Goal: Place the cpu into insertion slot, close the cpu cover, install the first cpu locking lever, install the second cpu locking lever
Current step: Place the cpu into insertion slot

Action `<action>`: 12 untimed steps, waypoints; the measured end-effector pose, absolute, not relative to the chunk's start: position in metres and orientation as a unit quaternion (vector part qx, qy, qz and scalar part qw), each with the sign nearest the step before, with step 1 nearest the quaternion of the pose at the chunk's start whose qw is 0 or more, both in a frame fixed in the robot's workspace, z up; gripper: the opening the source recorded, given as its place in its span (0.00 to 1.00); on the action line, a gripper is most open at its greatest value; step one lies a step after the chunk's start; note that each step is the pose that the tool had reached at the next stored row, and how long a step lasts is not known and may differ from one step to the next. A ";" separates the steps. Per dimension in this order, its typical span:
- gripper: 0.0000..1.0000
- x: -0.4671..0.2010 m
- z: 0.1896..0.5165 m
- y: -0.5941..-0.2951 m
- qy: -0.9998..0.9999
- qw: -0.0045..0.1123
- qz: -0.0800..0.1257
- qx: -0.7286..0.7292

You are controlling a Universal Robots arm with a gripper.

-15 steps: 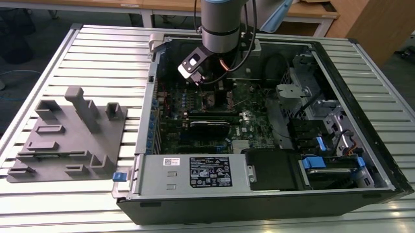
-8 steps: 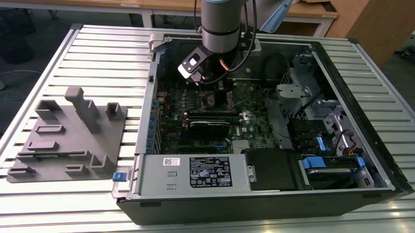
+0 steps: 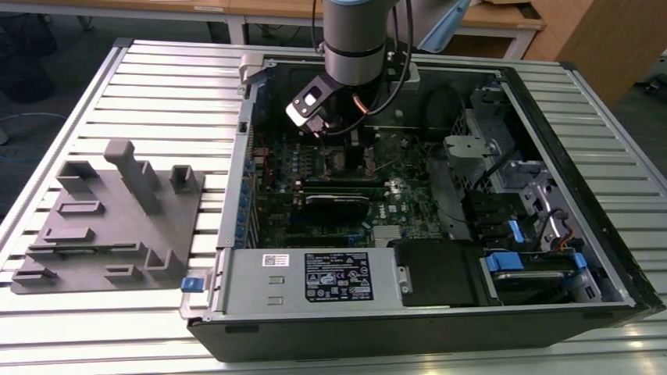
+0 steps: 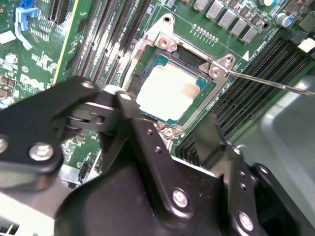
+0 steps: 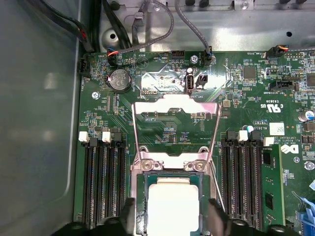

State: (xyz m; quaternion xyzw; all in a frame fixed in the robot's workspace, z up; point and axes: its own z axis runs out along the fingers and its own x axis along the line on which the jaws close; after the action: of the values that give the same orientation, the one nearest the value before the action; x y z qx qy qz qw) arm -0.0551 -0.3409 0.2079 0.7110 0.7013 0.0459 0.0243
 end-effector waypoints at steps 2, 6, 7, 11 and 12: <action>0.64 -0.055 0.208 -0.341 0.701 0.024 0.046 0.711; 0.52 -0.055 0.208 -0.341 0.701 0.024 0.046 0.711; 0.52 -0.055 0.208 -0.341 0.701 0.024 0.046 0.711; 0.52 -0.055 0.208 -0.341 0.701 0.024 0.046 0.711; 0.51 -0.055 0.208 -0.341 0.701 0.024 0.046 0.711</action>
State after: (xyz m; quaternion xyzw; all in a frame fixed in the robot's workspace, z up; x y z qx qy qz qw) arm -0.0551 -0.3409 0.2079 0.7110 0.7013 0.0460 0.0243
